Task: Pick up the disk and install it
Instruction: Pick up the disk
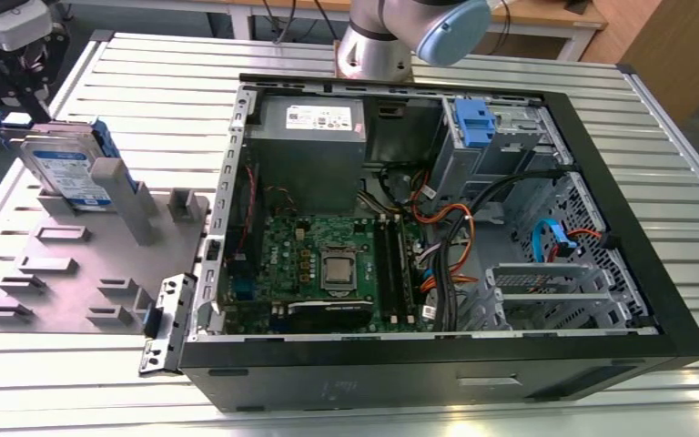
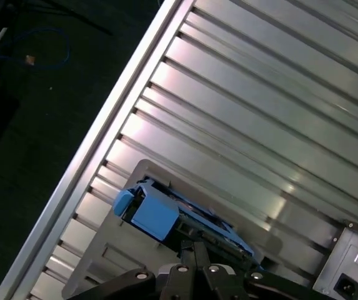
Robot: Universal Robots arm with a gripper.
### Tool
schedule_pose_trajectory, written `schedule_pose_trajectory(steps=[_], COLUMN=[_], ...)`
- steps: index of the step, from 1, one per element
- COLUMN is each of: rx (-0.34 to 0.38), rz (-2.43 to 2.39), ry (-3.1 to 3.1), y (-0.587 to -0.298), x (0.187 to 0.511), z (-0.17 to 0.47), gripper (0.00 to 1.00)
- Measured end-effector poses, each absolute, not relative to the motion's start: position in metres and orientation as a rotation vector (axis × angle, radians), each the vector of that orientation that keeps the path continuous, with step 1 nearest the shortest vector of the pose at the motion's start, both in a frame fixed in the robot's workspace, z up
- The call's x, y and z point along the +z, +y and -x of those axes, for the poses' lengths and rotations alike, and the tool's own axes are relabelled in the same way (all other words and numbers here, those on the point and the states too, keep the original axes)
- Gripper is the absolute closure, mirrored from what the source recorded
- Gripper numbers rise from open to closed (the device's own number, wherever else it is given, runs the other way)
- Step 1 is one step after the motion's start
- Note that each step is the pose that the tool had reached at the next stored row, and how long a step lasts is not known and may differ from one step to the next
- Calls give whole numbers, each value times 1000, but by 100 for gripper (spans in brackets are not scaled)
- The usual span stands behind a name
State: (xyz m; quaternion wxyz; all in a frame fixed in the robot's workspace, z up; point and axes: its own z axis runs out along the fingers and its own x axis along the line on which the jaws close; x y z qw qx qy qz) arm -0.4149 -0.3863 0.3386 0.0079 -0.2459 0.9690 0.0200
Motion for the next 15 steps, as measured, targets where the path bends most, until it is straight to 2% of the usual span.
schedule_pose_trajectory(steps=[15], rx=[65], rz=[1177], ry=[2901], y=[-386], x=[338], z=[415], gripper=[89])
